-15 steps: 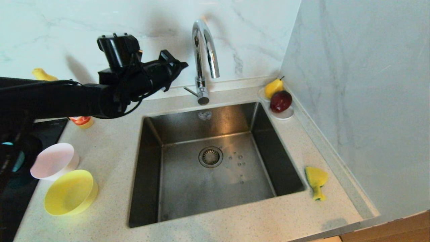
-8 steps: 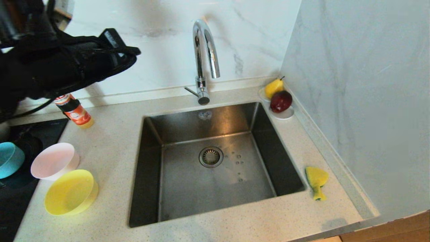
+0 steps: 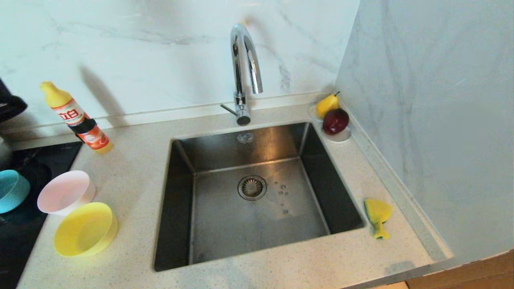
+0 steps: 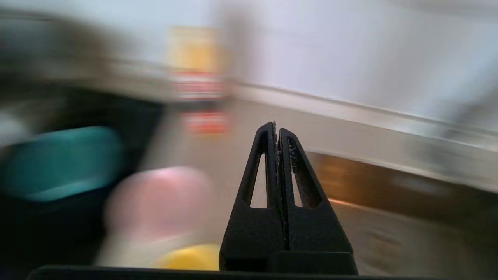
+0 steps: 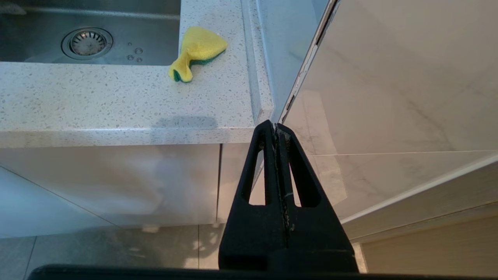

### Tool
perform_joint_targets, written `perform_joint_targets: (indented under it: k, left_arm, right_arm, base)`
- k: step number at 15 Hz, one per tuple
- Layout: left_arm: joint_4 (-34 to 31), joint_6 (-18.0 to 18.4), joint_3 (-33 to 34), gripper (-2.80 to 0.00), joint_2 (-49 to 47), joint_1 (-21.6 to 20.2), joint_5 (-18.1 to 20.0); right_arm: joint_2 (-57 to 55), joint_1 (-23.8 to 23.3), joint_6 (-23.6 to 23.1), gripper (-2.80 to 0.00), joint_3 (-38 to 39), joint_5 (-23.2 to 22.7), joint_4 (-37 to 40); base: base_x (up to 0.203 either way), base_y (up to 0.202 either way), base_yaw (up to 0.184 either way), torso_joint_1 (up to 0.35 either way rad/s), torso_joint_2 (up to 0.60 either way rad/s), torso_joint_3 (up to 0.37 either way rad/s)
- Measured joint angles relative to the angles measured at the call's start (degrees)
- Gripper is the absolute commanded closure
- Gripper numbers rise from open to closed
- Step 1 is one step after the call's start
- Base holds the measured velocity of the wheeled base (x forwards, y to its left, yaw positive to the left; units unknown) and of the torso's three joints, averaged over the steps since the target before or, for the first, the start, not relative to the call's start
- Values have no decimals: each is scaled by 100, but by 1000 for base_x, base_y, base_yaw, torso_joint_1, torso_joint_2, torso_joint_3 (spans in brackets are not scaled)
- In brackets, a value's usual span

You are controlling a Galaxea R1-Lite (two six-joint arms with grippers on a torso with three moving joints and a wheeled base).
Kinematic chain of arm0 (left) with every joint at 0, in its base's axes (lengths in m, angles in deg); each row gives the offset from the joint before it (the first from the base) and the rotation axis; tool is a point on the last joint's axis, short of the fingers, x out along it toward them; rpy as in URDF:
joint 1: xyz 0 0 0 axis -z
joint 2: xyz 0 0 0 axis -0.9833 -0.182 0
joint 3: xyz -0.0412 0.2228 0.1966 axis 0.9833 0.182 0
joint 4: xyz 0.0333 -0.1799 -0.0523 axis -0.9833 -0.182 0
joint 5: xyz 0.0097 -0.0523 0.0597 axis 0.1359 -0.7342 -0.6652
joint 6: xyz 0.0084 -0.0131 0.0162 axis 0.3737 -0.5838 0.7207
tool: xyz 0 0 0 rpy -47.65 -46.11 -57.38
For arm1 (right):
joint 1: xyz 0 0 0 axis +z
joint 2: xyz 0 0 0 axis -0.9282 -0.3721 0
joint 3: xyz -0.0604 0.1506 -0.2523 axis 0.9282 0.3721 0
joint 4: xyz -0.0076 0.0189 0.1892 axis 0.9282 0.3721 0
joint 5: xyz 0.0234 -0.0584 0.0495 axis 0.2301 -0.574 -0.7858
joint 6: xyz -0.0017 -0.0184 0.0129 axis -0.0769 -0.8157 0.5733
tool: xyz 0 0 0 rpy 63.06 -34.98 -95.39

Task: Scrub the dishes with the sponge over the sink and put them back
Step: Place the bowl on the bowl

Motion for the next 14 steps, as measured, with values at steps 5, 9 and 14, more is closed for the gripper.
perform_joint_targets:
  k: [5, 9, 14]
  left_arm:
    - [-725, 512, -245, 0, 167, -768, -787]
    - [-1218, 543, -944, 0, -783, -1561, -159]
    - [-3058, 21, -2502, 0, -2025, -3182, 2157]
  right_arm:
    - [0, 0, 1, 0, 0, 2, 0]
    - [0, 0, 0, 0, 0, 2, 0]
    - [0, 0, 0, 0, 0, 3, 0]
  base:
    - [0, 0, 0, 0, 0, 0]
    - [0, 0, 0, 0, 0, 0]
    - [0, 0, 0, 0, 0, 0]
